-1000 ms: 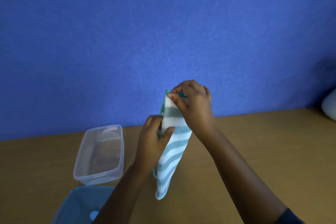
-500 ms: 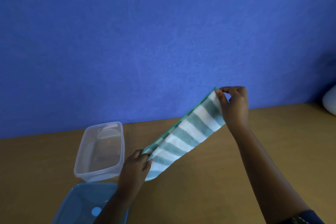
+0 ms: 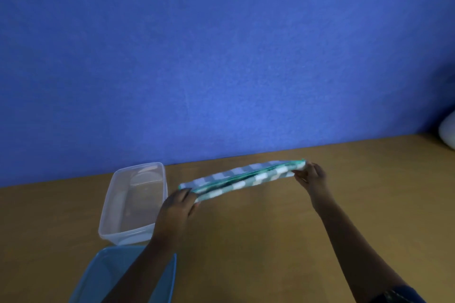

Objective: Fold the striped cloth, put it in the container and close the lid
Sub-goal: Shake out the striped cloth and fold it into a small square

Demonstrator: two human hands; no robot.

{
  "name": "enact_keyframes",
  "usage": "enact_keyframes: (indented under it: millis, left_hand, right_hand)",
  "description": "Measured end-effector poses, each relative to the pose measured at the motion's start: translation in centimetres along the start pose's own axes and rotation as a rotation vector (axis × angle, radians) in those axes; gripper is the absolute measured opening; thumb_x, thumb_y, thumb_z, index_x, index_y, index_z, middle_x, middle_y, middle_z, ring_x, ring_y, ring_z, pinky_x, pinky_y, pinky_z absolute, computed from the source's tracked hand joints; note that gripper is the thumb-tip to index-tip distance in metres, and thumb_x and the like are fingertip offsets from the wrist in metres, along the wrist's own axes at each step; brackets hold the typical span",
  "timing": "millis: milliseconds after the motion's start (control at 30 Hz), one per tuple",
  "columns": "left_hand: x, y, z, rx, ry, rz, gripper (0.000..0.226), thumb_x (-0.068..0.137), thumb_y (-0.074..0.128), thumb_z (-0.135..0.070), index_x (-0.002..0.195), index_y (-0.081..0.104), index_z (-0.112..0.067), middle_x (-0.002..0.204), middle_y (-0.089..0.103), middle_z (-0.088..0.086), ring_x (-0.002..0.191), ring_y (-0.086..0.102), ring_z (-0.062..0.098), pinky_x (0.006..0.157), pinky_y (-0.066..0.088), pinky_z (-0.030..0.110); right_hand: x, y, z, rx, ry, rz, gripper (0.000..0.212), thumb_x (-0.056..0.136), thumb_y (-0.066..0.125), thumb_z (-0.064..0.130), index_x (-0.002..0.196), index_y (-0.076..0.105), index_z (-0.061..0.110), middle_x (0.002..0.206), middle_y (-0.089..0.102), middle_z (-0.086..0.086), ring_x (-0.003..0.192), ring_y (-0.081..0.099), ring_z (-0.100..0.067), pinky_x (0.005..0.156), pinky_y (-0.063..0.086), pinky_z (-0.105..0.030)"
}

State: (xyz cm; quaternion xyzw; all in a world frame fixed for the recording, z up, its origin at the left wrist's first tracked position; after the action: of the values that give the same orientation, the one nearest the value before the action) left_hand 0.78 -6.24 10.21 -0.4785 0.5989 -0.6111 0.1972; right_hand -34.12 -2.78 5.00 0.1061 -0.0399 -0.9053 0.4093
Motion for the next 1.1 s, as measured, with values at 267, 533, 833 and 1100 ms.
enact_keyframes:
  millis: [267,533,833,1100]
  left_hand:
    - [-7.6,10.5,-2.1,0.058,0.177,0.243,0.028,0.052,0.085,-0.032,0.070,0.075,-0.013,0.083,0.075,0.002,0.069,0.072,0.014,0.059,0.057,0.020]
    - [-6.4,9.0,-1.7,0.028,0.076,0.228,0.031,0.058,0.062,-0.021,0.085,0.048,-0.016,0.047,0.061,0.003,0.038,0.058,0.014,0.033,0.043,0.016]
    - [-3.6,6.3,-0.4,0.011,-0.005,0.112,0.043,0.037,0.079,0.006,0.076,0.064,-0.009,0.062,0.065,0.006,0.055,0.064,0.023,0.048,0.050,0.021]
    - [-4.3,6.6,-0.6,0.051,0.154,0.256,0.036,0.050,0.048,-0.010,0.081,0.065,-0.020,0.060,0.068,-0.001,0.053,0.066,0.016,0.047,0.048,0.016]
  right_hand:
    - [-1.3,-4.8,-9.5,-0.844,0.126,-0.087,0.029,0.091,0.055,0.017,0.103,0.064,-0.008,0.104,0.063,-0.033,0.100,0.057,-0.042,0.084,0.043,-0.041]
    - [-2.9,-3.4,-7.7,-1.182,0.023,-0.132,0.031,0.082,0.063,0.025,0.111,0.058,0.016,0.123,0.049,-0.015,0.116,0.044,-0.036,0.095,0.036,-0.042]
    - [-5.6,4.5,-10.8,-1.435,-0.300,0.443,0.068,0.066,0.071,0.053,0.127,0.047,0.037,0.139,0.040,0.010,0.133,0.031,-0.016,0.114,0.015,-0.041]
    - [-5.3,3.3,-11.1,-1.504,-0.346,0.412,0.075,0.082,0.030,-0.011,0.148,0.016,0.022,0.157,0.019,0.008,0.145,0.013,-0.011,0.118,0.004,-0.030]
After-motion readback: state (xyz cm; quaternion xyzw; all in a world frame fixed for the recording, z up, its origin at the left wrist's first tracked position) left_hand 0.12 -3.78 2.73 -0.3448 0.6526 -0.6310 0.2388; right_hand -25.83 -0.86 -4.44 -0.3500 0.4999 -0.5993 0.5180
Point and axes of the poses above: each hand's wrist, its own x-axis towards the middle knuckle, its own y-axis out of the palm, z = x × y, the point moved 9 cm from there along x, towards the middle knuckle
